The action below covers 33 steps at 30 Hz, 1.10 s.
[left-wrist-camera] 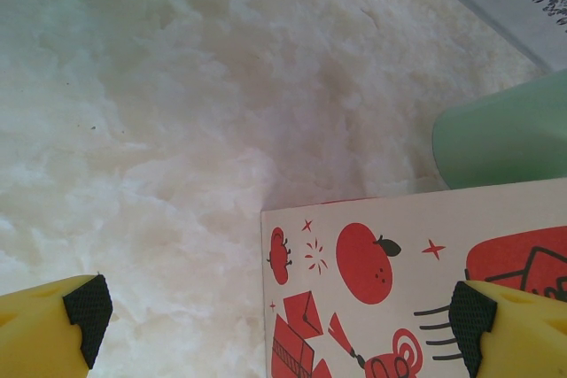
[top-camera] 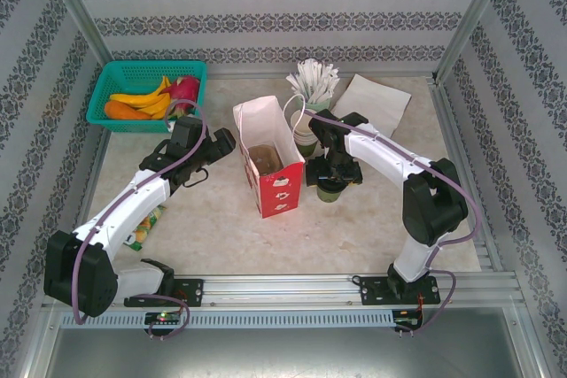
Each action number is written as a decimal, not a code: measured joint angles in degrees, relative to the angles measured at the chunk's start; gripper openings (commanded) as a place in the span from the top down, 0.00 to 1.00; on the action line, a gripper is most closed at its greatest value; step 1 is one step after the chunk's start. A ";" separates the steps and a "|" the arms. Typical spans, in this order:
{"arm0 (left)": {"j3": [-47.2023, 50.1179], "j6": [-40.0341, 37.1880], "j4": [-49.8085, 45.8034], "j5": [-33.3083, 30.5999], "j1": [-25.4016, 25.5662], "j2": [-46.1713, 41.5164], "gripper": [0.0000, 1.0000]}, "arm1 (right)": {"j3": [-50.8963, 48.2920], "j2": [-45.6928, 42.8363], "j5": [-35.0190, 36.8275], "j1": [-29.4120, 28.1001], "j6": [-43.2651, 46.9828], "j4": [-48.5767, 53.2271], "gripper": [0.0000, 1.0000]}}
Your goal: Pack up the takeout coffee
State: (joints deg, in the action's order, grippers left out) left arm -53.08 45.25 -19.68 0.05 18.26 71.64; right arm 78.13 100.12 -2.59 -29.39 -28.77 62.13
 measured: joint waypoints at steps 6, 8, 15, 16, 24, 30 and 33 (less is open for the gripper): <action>0.00 0.00 0.00 0.02 0.00 0.00 0.01 | 0.00 -0.11 0.02 0.00 -0.02 0.09 0.03; 0.00 0.00 -0.02 0.02 0.00 0.00 0.01 | 0.00 -0.33 0.02 -0.02 -0.02 0.33 0.03; 0.00 0.00 0.00 0.24 0.00 0.00 0.01 | 0.02 -1.49 0.04 0.00 -0.04 0.48 0.04; 0.00 0.00 0.00 0.26 0.00 0.00 0.01 | 0.02 -1.55 0.04 -0.02 -0.02 0.50 0.04; 0.00 0.00 0.00 0.42 0.00 0.02 0.01 | 0.02 -1.70 0.26 -0.02 -0.04 1.07 0.09; 0.00 0.00 0.00 0.42 0.00 0.04 0.01 | 0.02 -1.70 0.11 -0.02 -0.07 1.29 0.03; 0.00 0.00 0.00 0.44 0.00 0.04 0.01 | 0.02 -1.70 -0.07 -0.02 -0.02 1.29 0.03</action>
State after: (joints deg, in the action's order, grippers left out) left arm -53.08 45.25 -19.68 0.49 18.26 71.68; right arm 78.15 98.41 -2.66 -29.41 -28.80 63.42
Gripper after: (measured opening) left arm 0.994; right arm 0.971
